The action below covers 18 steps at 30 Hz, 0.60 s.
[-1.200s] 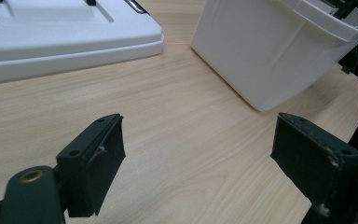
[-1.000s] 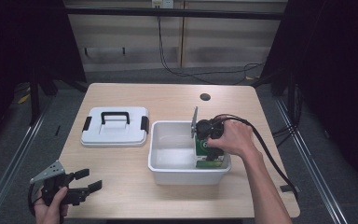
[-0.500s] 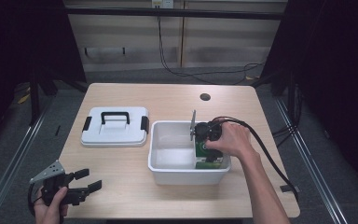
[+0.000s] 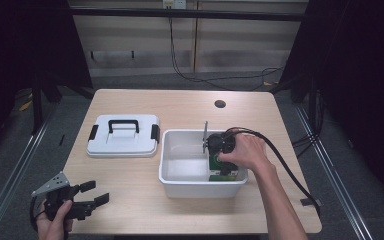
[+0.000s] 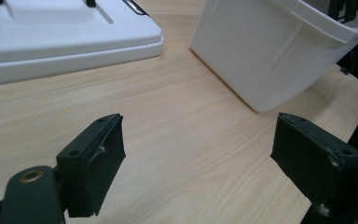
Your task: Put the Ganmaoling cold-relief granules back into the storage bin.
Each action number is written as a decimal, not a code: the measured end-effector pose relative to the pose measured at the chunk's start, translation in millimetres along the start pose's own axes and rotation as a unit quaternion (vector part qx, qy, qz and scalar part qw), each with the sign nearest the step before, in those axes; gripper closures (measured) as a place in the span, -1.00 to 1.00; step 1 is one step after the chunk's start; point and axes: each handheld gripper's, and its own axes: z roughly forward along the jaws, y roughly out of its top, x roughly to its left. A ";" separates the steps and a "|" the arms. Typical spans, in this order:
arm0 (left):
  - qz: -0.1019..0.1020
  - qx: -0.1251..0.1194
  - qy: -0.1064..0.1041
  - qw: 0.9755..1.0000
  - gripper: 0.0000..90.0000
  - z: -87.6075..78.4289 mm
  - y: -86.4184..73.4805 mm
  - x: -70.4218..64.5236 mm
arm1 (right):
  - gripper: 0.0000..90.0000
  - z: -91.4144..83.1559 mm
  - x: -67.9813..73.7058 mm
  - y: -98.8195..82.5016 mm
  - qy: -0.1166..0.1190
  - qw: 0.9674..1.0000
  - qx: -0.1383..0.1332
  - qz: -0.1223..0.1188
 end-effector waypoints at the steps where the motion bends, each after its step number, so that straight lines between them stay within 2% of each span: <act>1: 0.000 0.000 0.000 1.000 -0.63 0.0 0.0 0.0 | -0.68 0.7 -0.3 0.2 0.000 1.000 0.000 -0.001; 12: 0.000 0.000 0.000 1.000 -0.63 -0.1 0.0 0.0 | -0.71 1.5 -0.3 0.1 0.002 1.000 0.000 0.004; 17: 0.000 0.000 0.000 1.000 -0.63 -0.1 0.0 0.0 | -0.71 1.1 0.6 -2.7 0.000 1.000 -0.010 0.009; 18: -0.002 0.000 0.000 1.000 -0.63 -0.1 -0.1 -0.1 | -0.72 1.5 1.1 -3.6 -0.003 1.000 -0.019 0.004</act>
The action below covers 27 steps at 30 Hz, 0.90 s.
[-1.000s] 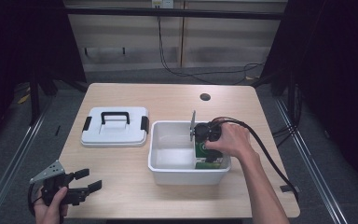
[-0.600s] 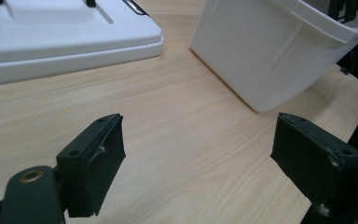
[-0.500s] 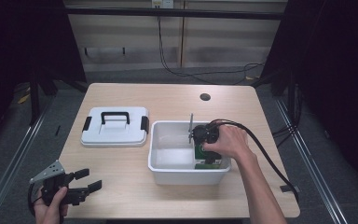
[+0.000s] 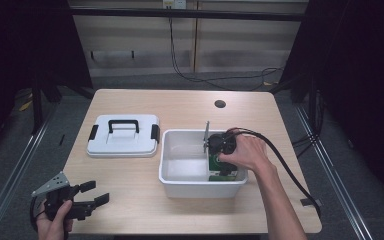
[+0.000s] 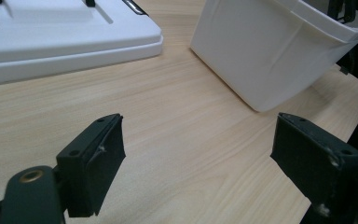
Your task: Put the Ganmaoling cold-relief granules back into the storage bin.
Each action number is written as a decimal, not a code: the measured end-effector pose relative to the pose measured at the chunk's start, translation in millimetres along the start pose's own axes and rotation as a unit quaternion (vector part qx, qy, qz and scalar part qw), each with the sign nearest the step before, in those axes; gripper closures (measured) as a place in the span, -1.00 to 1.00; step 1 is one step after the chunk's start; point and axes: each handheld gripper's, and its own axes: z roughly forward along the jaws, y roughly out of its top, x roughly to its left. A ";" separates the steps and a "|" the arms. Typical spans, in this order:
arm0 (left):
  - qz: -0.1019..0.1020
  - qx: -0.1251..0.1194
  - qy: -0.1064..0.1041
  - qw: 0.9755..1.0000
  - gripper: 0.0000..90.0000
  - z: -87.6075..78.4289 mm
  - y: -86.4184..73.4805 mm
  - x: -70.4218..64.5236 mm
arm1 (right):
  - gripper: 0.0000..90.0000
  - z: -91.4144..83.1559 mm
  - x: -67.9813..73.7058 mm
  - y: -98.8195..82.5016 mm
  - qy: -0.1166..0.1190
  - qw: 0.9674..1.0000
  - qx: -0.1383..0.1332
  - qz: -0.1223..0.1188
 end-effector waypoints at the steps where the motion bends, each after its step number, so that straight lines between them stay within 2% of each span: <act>1: 0.001 0.000 0.000 1.000 -0.63 0.0 0.1 0.2 | -0.76 -1.1 -0.3 -0.8 0.000 1.000 -0.007 0.003; 4: 0.001 0.000 0.000 1.000 -0.63 0.1 0.1 0.1 | -0.76 -1.7 -0.4 -1.1 0.001 1.000 -0.013 -0.005; 8: 0.000 0.000 0.000 1.000 -0.63 -0.2 0.0 0.0 | -0.78 -4.9 -0.1 -2.6 0.000 1.000 -0.023 0.003; 9: 0.000 0.000 0.000 1.000 -0.63 -0.2 0.0 0.1 | -0.78 -5.4 -0.2 -3.1 0.003 1.000 -0.027 -0.003; 15: 0.000 0.000 0.000 1.000 -0.63 -0.1 0.0 0.0 | -0.78 -10.2 -0.1 -6.1 0.007 0.999 -0.046 0.003; 16: 0.001 0.001 0.000 1.000 -0.63 -0.1 0.1 0.2 | -0.78 -12.7 -0.3 -8.0 0.008 0.998 -0.058 0.004; 21: 0.001 0.001 0.000 1.000 -0.63 0.0 0.0 0.1 | -0.78 -16.5 1.6 -10.9 0.005 0.998 -0.066 0.009; 22: 0.000 0.000 0.000 1.000 -0.63 0.0 -0.1 0.0 | -0.78 -18.8 2.4 -13.2 0.004 0.997 -0.081 0.012; 27: 0.001 0.001 0.000 1.000 -0.63 0.0 0.0 0.0 | -0.78 -23.4 2.4 -16.7 0.002 0.994 -0.104 0.013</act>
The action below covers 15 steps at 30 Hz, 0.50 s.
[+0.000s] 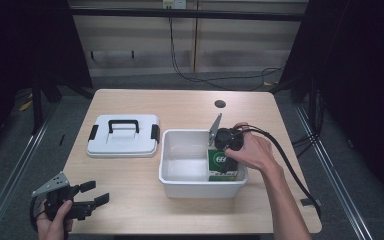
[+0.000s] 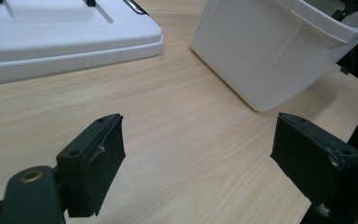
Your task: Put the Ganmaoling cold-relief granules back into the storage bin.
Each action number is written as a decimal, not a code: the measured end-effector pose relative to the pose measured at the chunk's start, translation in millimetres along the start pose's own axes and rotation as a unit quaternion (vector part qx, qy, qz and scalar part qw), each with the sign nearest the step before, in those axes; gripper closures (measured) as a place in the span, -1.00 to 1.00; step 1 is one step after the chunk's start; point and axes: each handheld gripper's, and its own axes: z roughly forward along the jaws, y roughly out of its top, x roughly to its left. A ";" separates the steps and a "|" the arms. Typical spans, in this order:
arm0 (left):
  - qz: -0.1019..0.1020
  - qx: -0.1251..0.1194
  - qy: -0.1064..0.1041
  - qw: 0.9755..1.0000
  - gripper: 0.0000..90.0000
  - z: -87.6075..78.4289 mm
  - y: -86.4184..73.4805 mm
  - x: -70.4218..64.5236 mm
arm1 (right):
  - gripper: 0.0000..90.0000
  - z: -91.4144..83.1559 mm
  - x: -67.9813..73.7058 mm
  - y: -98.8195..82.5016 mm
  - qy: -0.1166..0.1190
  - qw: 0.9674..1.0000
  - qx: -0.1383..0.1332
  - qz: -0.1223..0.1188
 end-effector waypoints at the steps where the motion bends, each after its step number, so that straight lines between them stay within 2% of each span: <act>1: 0.000 0.000 0.000 1.000 -0.63 0.0 0.0 0.0 | -0.78 -2.2 1.0 -0.8 0.002 1.000 -0.002 0.007; 3: -0.002 0.000 0.000 1.000 -0.63 0.0 -0.1 0.1 | -0.77 -6.0 0.1 -2.8 0.000 1.000 -0.016 0.008; 9: -0.002 0.000 0.001 1.000 -0.63 0.0 -0.2 0.1 | -0.73 -11.2 2.3 -6.0 -0.002 0.999 -0.033 0.019; 12: -0.002 0.000 0.001 1.000 -0.63 0.2 -0.3 0.0 | -0.71 -15.5 2.8 -7.9 -0.001 0.998 -0.059 0.018; 13: -0.003 0.000 0.002 1.000 -0.63 0.2 -0.3 0.1 | -0.71 -15.5 2.8 -7.9 -0.001 0.998 -0.059 0.018; 14: -0.002 0.000 0.002 1.000 -0.63 0.4 -0.3 0.4 | -0.71 -19.3 3.8 -9.9 -0.003 0.996 -0.083 0.022; 15: -0.002 0.000 0.002 1.000 -0.63 0.4 -0.3 0.5 | -0.71 -21.7 4.1 -10.8 -0.002 0.995 -0.092 0.025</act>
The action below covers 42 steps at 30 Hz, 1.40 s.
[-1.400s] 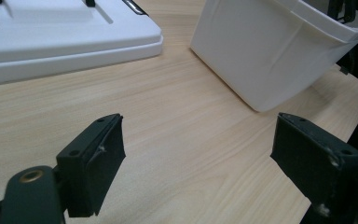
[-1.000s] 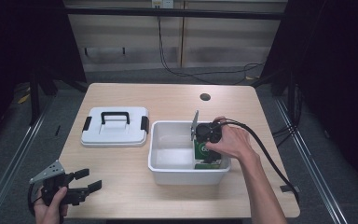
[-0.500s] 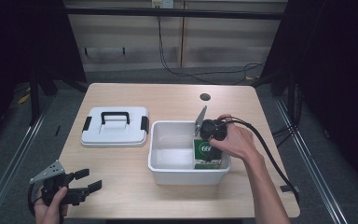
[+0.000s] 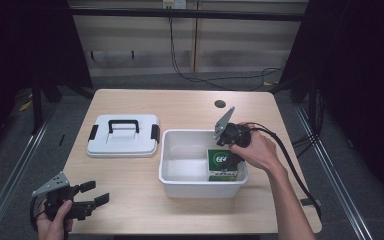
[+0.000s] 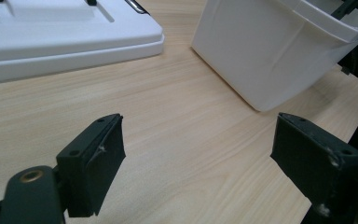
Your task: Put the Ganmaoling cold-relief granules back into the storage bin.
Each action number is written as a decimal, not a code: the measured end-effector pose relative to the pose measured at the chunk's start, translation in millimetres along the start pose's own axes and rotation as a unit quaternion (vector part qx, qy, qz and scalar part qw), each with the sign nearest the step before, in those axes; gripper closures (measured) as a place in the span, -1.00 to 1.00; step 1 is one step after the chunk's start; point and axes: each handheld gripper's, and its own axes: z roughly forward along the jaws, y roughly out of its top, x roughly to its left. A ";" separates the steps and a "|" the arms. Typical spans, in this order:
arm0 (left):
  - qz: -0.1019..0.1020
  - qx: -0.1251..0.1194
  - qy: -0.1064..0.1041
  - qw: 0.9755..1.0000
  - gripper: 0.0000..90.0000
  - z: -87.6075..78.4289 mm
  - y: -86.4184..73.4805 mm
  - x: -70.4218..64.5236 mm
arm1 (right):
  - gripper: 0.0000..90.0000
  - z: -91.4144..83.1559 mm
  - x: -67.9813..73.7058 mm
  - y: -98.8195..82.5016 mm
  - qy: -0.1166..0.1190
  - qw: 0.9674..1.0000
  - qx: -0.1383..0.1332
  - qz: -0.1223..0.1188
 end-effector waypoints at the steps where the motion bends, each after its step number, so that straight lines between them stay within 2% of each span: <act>1: 0.000 0.000 0.000 1.000 -0.63 0.0 0.0 0.0 | -0.71 0.0 0.0 0.0 0.000 1.000 0.000 0.000; 2: -0.001 -0.001 0.000 1.000 -0.63 0.0 0.0 0.1 | -0.71 -5.3 0.1 -1.3 -0.005 1.000 -0.019 0.003; 3: -0.001 -0.001 0.000 1.000 -0.63 0.0 0.0 0.1 | -0.71 -5.3 0.1 -1.3 -0.005 1.000 -0.019 0.003; 4: -0.001 -0.001 0.000 1.000 -0.63 0.1 -0.1 0.1 | -0.70 -9.3 1.6 -2.4 -0.003 0.999 -0.038 0.006; 6: -0.001 -0.001 0.000 1.000 -0.63 0.0 0.0 0.1 | -0.70 -11.2 2.4 -2.9 -0.009 0.999 -0.045 0.008; 8: -0.001 -0.001 0.001 1.000 -0.63 0.1 0.0 -0.1 | -0.70 -14.7 4.0 -4.6 -0.012 0.998 -0.064 0.005; 15: -0.004 -0.001 0.001 1.000 -0.63 -0.6 -0.4 0.2 | -0.70 -22.8 7.5 -10.9 -0.033 0.996 -0.085 0.014; 16: -0.004 0.000 0.001 1.000 -0.63 -0.3 -0.4 0.1 | -0.70 -26.9 8.5 -15.9 -0.036 0.994 -0.100 0.021; 18: -0.001 0.001 0.001 1.000 -0.63 -0.1 -0.4 -0.1 | -0.69 -28.4 8.9 -17.9 -0.037 0.993 -0.106 0.024; 21: -0.004 0.000 0.001 1.000 -0.63 -0.2 -0.5 0.0 | -0.69 -34.7 11.6 -25.8 -0.047 0.990 -0.129 0.034; 24: -0.004 0.001 0.002 1.000 -0.63 0.0 -0.5 -0.1 | -0.69 -41.4 16.5 -33.7 -0.059 0.987 -0.140 0.045; 25: -0.004 0.001 0.002 1.000 -0.63 0.0 -0.5 -0.1 | -0.69 -41.4 16.5 -33.7 -0.059 0.987 -0.140 0.045; 26: -0.003 0.002 0.002 1.000 -0.63 -0.1 -0.5 -0.1 | -0.69 -45.2 18.9 -37.7 -0.066 0.985 -0.151 0.046; 27: -0.003 0.002 0.002 1.000 -0.63 -0.1 -0.5 -0.1 | -0.69 -45.2 18.9 -37.7 -0.066 0.985 -0.151 0.046; 28: -0.003 0.002 0.002 1.000 -0.63 -0.2 -0.7 -0.1 | -0.69 -49.3 20.5 -42.2 -0.081 0.983 -0.155 0.051; 29: -0.003 0.002 0.002 1.000 -0.63 -0.2 -0.7 -0.1 | -0.69 -49.3 20.5 -42.2 -0.081 0.983 -0.155 0.051; 30: -0.003 0.001 0.003 1.000 -0.63 -0.4 -0.8 0.0 | -0.69 -53.5 22.6 -47.7 -0.086 0.981 -0.162 0.058; 31: -0.003 0.001 0.003 1.000 -0.63 -0.4 -0.8 0.0 | -0.69 -53.5 22.6 -47.7 -0.086 0.981 -0.162 0.058; 32: -0.004 0.002 0.003 1.000 -0.63 -0.4 -0.8 0.3 | -0.70 -58.8 25.7 -56.3 -0.095 0.976 -0.181 0.070; 33: -0.004 0.002 0.003 1.000 -0.63 -0.4 -0.8 0.3 | -0.70 -58.8 25.7 -56.3 -0.095 0.976 -0.181 0.070; 34: -0.004 0.002 0.004 1.000 -0.63 -0.2 -0.7 0.2 | -0.70 -62.8 28.5 -63.9 -0.099 0.972 -0.197 0.081; 35: -0.003 0.002 0.004 1.000 -0.63 -0.1 -0.7 0.1 | -0.70 -62.8 28.5 -63.9 -0.099 0.972 -0.197 0.081; 36: -0.003 0.002 0.004 1.000 -0.63 -0.1 -0.6 -0.3 | -0.69 -64.5 29.9 -67.7 -0.103 0.970 -0.204 0.084; 37: -0.002 0.002 0.004 1.000 -0.63 -0.4 -0.8 -0.3 | -0.70 -67.6 34.0 -74.8 -0.120 0.966 -0.210 0.092; 39: -0.003 0.002 0.004 1.000 -0.63 -0.5 -0.8 -0.1 | -0.70 -68.8 35.8 -77.5 -0.123 0.965 -0.210 0.094; 42: -0.003 0.004 0.004 1.000 -0.64 0.0 -0.7 0.3 | -0.69 -74.5 43.8 -92.3 -0.136 0.960 -0.218 0.111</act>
